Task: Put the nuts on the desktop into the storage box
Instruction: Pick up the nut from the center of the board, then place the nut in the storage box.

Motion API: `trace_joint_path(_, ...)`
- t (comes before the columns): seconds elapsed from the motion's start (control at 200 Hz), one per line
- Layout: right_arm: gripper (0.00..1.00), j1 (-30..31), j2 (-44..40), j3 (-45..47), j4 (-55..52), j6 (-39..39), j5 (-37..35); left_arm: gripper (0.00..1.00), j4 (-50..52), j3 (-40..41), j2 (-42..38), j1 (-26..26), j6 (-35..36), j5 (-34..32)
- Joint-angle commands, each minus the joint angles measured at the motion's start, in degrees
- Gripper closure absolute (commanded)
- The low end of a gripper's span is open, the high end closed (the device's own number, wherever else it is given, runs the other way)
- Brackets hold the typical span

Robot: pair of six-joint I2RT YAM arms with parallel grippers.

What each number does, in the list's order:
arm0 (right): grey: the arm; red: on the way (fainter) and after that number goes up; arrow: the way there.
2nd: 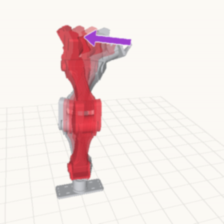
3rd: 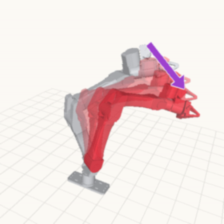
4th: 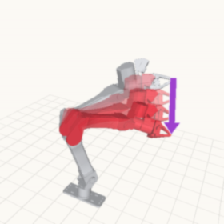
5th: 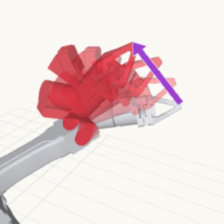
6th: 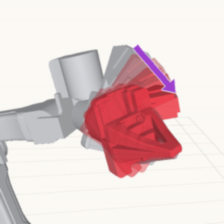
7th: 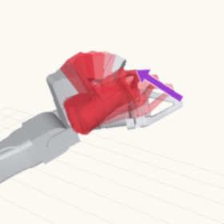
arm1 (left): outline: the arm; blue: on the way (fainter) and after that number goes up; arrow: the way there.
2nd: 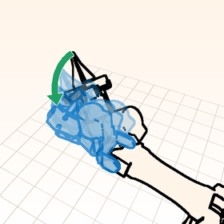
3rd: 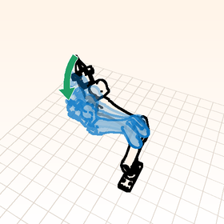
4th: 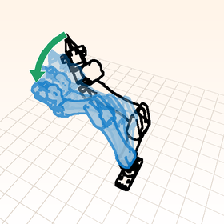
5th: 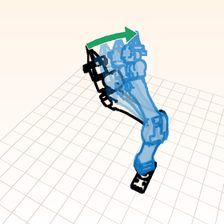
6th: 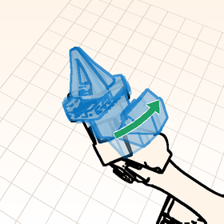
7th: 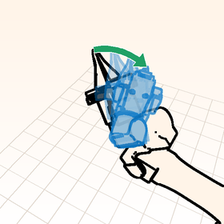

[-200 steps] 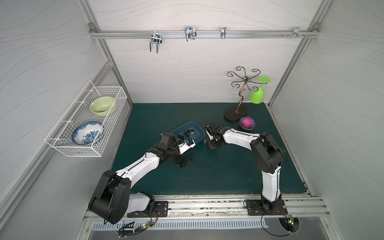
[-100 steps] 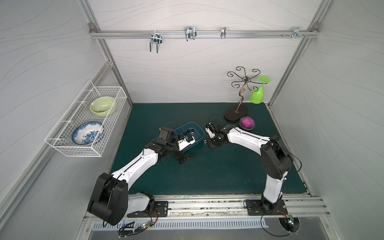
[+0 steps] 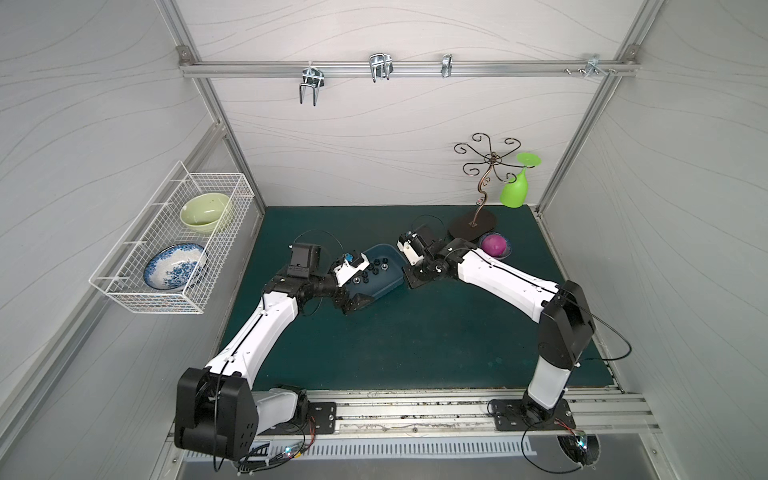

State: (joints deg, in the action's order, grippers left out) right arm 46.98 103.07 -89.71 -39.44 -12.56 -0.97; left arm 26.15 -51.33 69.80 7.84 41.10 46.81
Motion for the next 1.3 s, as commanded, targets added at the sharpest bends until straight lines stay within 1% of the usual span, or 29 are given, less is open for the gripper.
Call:
trace_joint_path(0.0, 0.84, 1.5, 1.1, -4.0, -1.6, 1.3, 1.2, 0.01, 1.5, -2.1, -1.3, -1.7, 1.3, 1.9)
trace_joint_path(0.13, 0.85, 3.0, 4.0, -8.7, -2.4, 2.1, 1.6, 0.01, 1.4, -1.8, -1.9, -3.7, 1.3, 2.0)
trace_joint_path(0.295, 0.85, 3.3, 7.6, -13.0, -2.5, 2.7, 2.3, 0.01, 1.5, -1.6, -2.6, -5.6, 0.8, 2.4)
trace_joint_path(0.385, 0.85, 3.3, 10.3, -15.9, -2.6, 3.7, 1.6, 0.01, -0.1, -0.7, -2.9, -6.5, -1.2, 1.8)
trace_joint_path(0.54, 0.85, 3.1, 14.6, -19.6, -2.2, 5.9, 0.2, 0.01, -4.6, 1.9, -3.0, -6.7, -6.6, -3.0)
trace_joint_path(0.71, 0.84, 1.0, 19.0, -22.4, -1.4, 6.3, 0.9, 0.02, -2.5, 2.3, -1.5, -6.7, -4.9, -4.0)
trace_joint_path(0.921, 0.84, -2.2, 23.7, -24.9, -0.9, 6.3, 2.3, 0.01, -4.7, -0.5, 2.4, -6.6, -3.5, -6.6)
trace_joint_path(1.136, 0.85, -3.1, 29.7, -30.9, -3.3, 8.1, 0.9, 0.01, -6.1, -4.1, 9.3, -6.7, -2.7, -8.5)
trace_joint_path(1.296, 0.85, -3.1, 32.1, -33.1, -2.8, 8.4, 3.3, 0.01, -7.8, -3.8, 11.1, -6.7, -1.6, -10.0)
